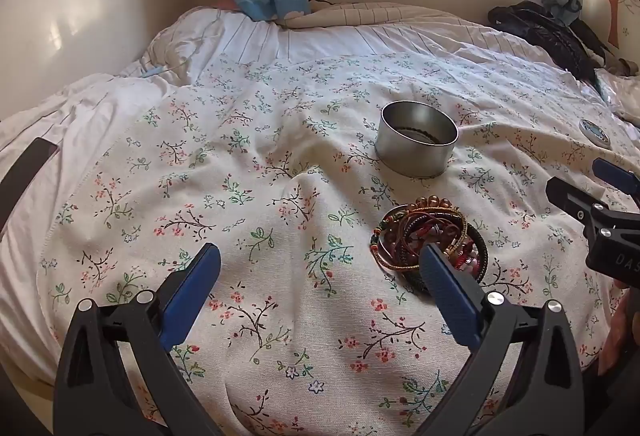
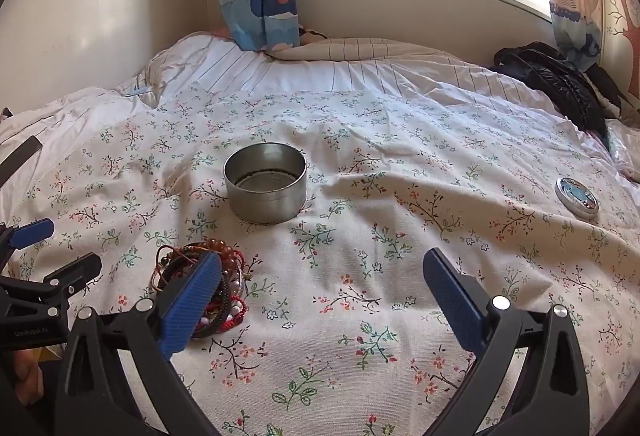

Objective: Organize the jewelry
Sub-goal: 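Move the left tool toward the dish of bracelets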

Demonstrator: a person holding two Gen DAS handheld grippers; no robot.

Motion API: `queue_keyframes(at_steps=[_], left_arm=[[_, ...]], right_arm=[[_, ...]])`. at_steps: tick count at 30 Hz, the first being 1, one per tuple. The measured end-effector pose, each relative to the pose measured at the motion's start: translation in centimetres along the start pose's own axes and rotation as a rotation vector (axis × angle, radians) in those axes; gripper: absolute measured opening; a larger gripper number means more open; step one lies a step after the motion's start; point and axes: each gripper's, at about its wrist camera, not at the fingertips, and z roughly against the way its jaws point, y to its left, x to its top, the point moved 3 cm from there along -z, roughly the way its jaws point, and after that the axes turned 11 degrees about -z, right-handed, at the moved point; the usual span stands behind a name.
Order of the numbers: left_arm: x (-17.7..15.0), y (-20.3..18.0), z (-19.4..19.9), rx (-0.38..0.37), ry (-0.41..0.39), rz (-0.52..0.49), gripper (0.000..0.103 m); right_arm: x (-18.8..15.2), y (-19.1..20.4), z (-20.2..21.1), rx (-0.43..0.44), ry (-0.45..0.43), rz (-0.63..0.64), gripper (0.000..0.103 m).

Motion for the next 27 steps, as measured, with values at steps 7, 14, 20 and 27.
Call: queue_keyframes(at_steps=[7, 14, 20, 27], left_arm=[[0.0, 0.1, 0.1, 0.003, -0.002, 0.000, 0.096], [0.0, 0.1, 0.1, 0.002, -0.002, 0.000, 0.096], [0.0, 0.3, 0.2, -0.002, -0.009, 0.005, 0.096], [0.1, 0.0, 0.4, 0.011, -0.015, -0.007, 0.096]], right_arm=[[0.0, 0.0, 0.1, 0.001, 0.000, -0.001, 0.097], [-0.1, 0.0, 0.2, 0.004, -0.011, -0.003, 0.097], [0.4, -0.2, 1.6, 0.016, -0.072, -0.008, 0.097], [0.6, -0.4, 2.4, 0.023, -0.114, -0.007, 0.097]])
